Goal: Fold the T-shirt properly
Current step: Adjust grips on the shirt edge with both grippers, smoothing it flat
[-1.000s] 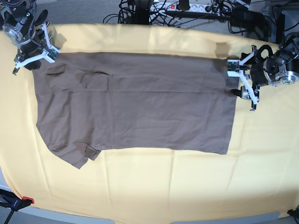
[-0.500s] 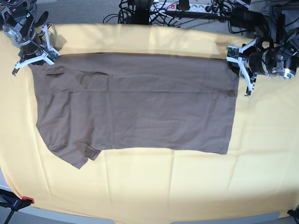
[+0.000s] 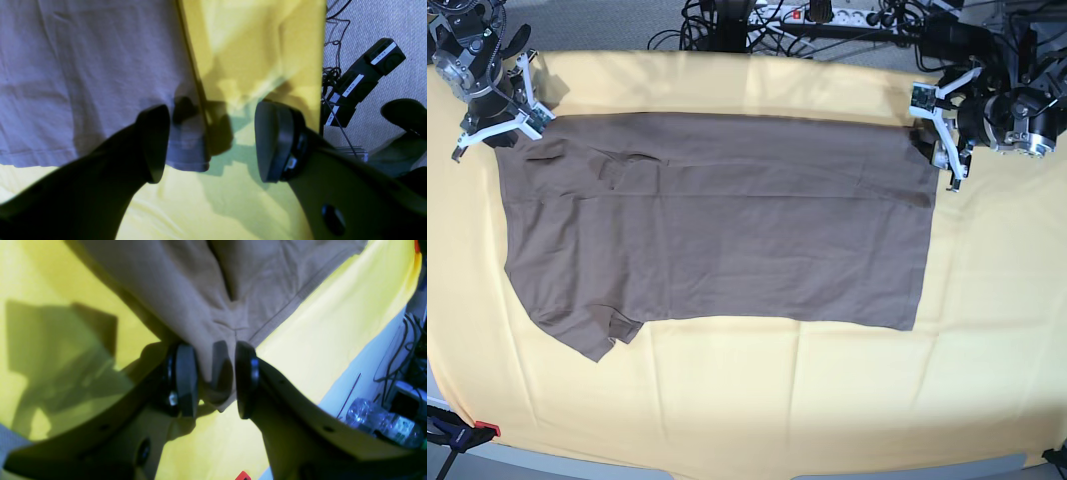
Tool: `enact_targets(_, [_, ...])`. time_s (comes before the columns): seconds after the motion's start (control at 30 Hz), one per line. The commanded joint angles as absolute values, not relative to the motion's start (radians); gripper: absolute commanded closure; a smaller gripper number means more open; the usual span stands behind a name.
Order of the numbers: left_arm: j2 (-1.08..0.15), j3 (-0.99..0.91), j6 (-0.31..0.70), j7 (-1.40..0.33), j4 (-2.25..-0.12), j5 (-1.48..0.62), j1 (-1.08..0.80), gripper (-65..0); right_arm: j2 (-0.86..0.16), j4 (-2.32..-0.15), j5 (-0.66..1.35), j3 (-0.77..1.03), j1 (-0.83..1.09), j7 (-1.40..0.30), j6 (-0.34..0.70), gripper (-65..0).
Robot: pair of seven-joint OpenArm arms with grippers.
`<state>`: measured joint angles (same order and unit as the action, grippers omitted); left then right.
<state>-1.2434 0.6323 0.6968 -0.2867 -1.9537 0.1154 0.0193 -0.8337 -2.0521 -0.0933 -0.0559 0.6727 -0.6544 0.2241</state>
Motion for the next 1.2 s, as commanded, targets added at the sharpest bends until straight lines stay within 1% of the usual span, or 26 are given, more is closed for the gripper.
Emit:
enact_targets(0.0, [-1.266,0.621,0.698,-0.297,-1.948,0.149,0.025,-40.9,-0.85,-2.063,-0.101,-0.045,0.67,-0.648,0.201,-21.2])
enact_targets(0.23, [-1.266,0.621,0.698,-0.296,-1.869,0.187,0.025,-40.9,-0.85,-2.063,-0.101,-0.045,0.67,-0.648,0.191,-21.2])
enact_targets(0.4, [-1.266,0.621,0.617,-0.307,-1.87,0.183,0.028,-40.2,-0.85,-2.063,-0.101,-0.045,0.67,-0.647,0.191,-21.2])
enact_targets(0.53, [-1.266,0.621,0.594,-0.332,-1.891,0.182,0.031,-36.8,-0.85,-2.063,-0.101,-0.045,0.671,-0.648,0.191,-21.2])
enact_targets(0.7, [-1.266,0.621,0.599,-0.387,-1.916,0.138,0.031,-36.8,-0.85,-2.063,-0.101,-0.045,0.67,-0.648,0.191,-21.2])
enact_targets(0.87, [-1.266,0.62,0.696,-0.455,-1.95,0.049,0.034,-36.8,-0.85,-2.063,-0.101,-0.045,0.67,-0.648,0.191,-21.2])
enact_targets(1.03, [-1.27,0.62,0.698,-0.48,-1.984,-0.01,0.069,-36.8,-0.85,-2.063,-0.104,-0.045,0.67,-0.651,0.191,-21.2])
enact_targets(1.17, [-1.283,0.62,0.698,-0.479,-1.983,-0.014,0.12,-36.8,-0.85,-2.063,-0.104,-0.045,0.671,-0.651,0.191,-21.2])
